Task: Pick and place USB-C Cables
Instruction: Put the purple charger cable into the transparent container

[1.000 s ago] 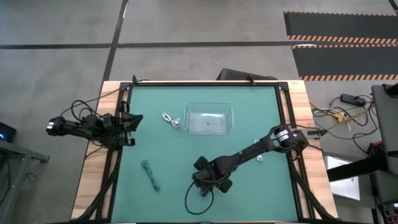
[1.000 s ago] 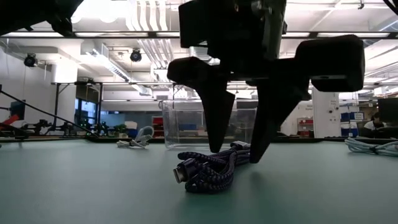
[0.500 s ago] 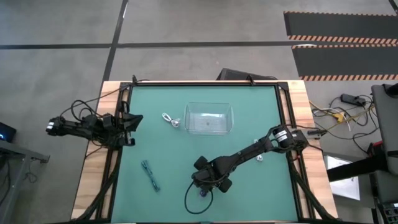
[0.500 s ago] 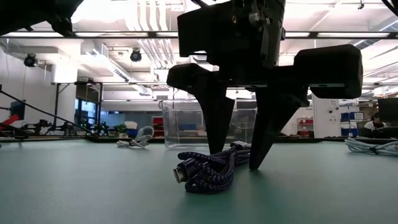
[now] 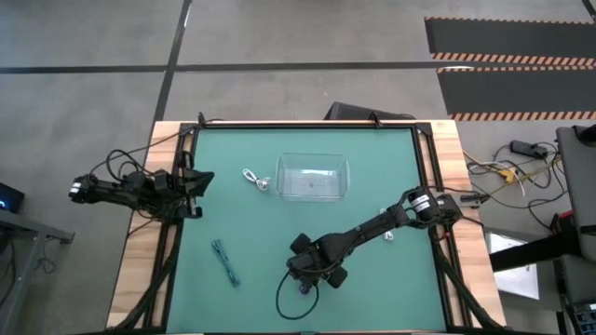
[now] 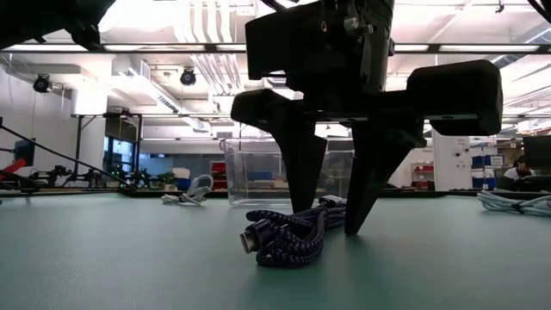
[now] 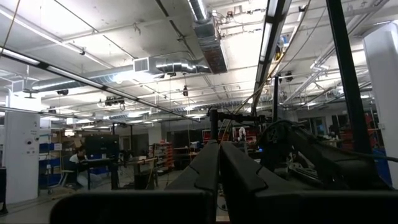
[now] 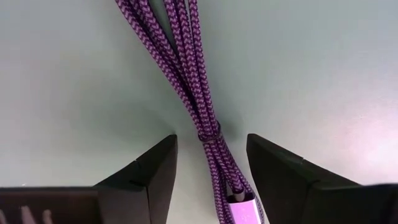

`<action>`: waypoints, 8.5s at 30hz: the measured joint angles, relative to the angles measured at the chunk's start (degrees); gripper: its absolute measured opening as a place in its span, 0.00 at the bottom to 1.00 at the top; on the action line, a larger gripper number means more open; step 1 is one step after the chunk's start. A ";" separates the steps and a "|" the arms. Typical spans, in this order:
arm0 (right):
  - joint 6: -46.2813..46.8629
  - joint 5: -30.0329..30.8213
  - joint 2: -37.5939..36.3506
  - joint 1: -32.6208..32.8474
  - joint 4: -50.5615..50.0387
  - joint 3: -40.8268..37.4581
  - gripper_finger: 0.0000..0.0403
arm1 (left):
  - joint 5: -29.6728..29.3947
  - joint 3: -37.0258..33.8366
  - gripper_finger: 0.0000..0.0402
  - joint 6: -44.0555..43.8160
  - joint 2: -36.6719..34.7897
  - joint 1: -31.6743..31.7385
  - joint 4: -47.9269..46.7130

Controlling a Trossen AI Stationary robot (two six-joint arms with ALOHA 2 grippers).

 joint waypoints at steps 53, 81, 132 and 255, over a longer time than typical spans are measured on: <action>0.05 -0.36 -0.36 -0.75 0.11 -0.06 0.06 | 0.00 0.00 0.00 0.00 0.09 0.00 -0.03; 28.14 -0.14 -1.85 -8.55 -8.45 18.22 0.06 | 0.00 0.00 0.00 0.00 0.09 -0.02 -0.03; 22.00 6.72 -1.85 -32.03 -33.18 32.02 0.06 | 0.00 0.00 0.00 -0.07 0.09 -0.01 -0.03; 16.55 -0.81 -7.10 -37.16 -4.55 0.86 0.06 | 0.02 0.01 0.00 -0.31 0.07 -0.01 -1.08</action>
